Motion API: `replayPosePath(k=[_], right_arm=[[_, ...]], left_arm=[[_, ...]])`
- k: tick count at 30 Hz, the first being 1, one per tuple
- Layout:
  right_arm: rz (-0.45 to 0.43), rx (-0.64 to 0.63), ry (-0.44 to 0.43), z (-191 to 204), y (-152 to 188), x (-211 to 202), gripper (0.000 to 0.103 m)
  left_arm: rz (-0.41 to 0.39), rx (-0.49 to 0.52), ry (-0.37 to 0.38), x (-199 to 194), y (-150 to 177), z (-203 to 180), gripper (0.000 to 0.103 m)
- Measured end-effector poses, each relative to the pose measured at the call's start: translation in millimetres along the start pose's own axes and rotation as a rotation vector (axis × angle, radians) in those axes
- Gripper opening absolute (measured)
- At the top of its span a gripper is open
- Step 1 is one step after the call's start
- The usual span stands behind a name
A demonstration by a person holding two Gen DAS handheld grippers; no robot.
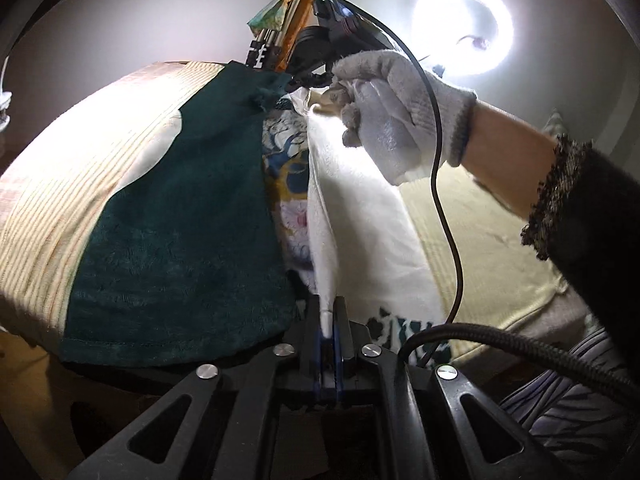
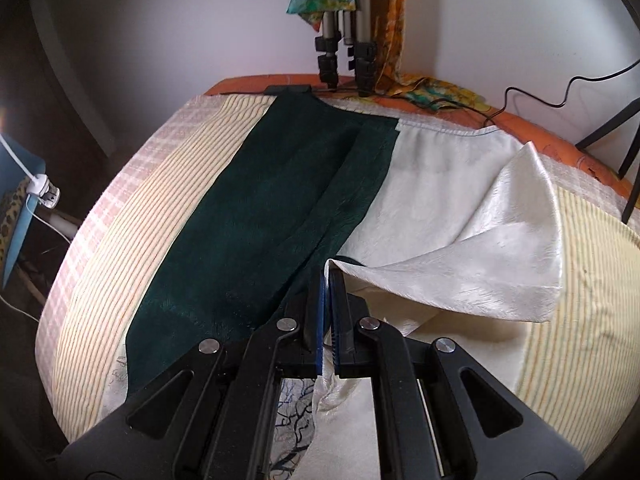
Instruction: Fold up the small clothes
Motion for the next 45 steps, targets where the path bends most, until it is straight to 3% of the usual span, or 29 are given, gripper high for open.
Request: replayPosePath(k=[2, 3, 6, 9, 12, 16, 21, 26, 28, 29, 30, 31, 36, 45], right_arm=[[0.036, 0.017, -0.049, 0.9, 2.2, 5.4, 0.007], [0.056, 0.024, -0.082, 1.2, 3.0, 5.6, 0.015], [0.04, 0.023, -0.178, -3.2, 2.0, -16.5, 0.03], [-0.043, 0.041, -0.238, -18.6, -3.3, -52.1, 0.034], [-0.125, 0.131, -0.178, -57.4, -5.3, -79.5, 0.044], [-0.113, 0.255, -0.049, -112.8, 5.8, -76.3, 0.045], [-0.05, 0.368, -0.02, -149.6, 13.3, -48.4, 0.045], [-0.026, 0.348, -0.027, -151.6, 0.6, -29.3, 0.045], [-0.005, 0.317, -0.026, -146.5, -4.6, -19.2, 0.042], [0.009, 0.3, -0.029, -144.0, -5.8, -16.9, 0.03], [0.03, 0.282, -0.038, -139.7, -9.3, -12.1, 0.009], [0.039, 0.274, -0.044, -137.7, -11.5, -10.0, 0.006], [0.007, 0.265, -0.106, -119.9, -44.0, -9.1, 0.004], [0.032, 0.259, -0.105, -86.6, -101.6, 35.5, 0.004]], left_arm=[[0.006, 0.013, -0.009, -3.4, 0.3, 0.4, 0.023], [0.004, 0.019, -0.016, -6.5, 0.0, 1.8, 0.027], [-0.003, 0.048, -0.026, -21.4, -7.7, 7.3, 0.031], [-0.01, 0.098, -0.047, -39.7, -19.4, 15.5, 0.034], [-0.016, 0.157, -0.068, -54.6, -38.0, 22.6, 0.035], [-0.048, 0.192, -0.085, -60.6, -70.3, 30.0, 0.036], [-0.074, 0.163, -0.054, -54.4, -93.0, 39.5, 0.036], [-0.032, 0.148, -0.032, -45.9, -93.1, 42.7, 0.036], [-0.033, 0.151, -0.038, -46.7, -93.0, 44.5, 0.036], [-0.034, 0.148, -0.038, -47.8, -92.7, 45.5, 0.036], [-0.035, 0.143, -0.037, -48.7, -93.1, 46.9, 0.036], [-0.036, 0.136, -0.036, -49.3, -93.5, 48.1, 0.036], [-0.033, 0.117, -0.038, -50.2, -94.9, 55.5, 0.036], [-0.027, 0.089, -0.046, -46.9, -101.1, 67.3, 0.036]])
Point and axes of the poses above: each gripper's, at about its wrist camera, not at the fingertips, and x roughly the way its jaws point, z to its left, y to its underside, the point moved 3 cm from there along x, roughly the way its jaws point, and after that the axes turned 2 degrees about -x, right-handed, at the moved point
